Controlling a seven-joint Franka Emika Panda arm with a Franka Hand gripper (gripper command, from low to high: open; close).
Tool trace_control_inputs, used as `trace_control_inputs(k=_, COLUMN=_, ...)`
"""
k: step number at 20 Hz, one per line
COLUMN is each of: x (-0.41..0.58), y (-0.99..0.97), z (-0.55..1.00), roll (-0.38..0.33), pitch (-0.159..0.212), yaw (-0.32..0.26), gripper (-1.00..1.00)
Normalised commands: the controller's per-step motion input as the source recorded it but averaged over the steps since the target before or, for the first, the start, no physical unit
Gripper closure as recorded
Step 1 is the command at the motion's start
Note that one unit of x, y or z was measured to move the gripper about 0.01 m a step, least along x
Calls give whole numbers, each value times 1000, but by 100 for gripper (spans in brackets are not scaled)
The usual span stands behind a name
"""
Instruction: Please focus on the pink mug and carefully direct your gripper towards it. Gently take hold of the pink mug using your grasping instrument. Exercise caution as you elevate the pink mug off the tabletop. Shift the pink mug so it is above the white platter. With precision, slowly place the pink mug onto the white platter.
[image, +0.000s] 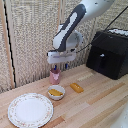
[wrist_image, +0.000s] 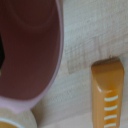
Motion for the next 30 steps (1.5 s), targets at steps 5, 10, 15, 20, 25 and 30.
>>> trace_control_inputs(k=5, x=279, y=-251, z=-252, roll=0, pitch=44, yaw=56, gripper=-100)
trace_control_inputs(k=10, x=197, y=-57, z=-199, roll=0, pitch=53, yaw=16, gripper=100)
trace_control_inputs(k=15, x=58, y=3, z=-56, roll=0, pitch=33, yaw=-2, gripper=100)
trace_control_inputs(k=20, x=1, y=0, z=0, roll=0, pitch=-3, yaw=-3, gripper=100)
trace_control_inputs(k=25, x=26, y=0, z=0, roll=0, pitch=-56, yaw=-27, gripper=100)
trace_control_inputs(k=30, x=0, y=0, z=0, roll=3, pitch=-34, yaw=-15, gripper=100)
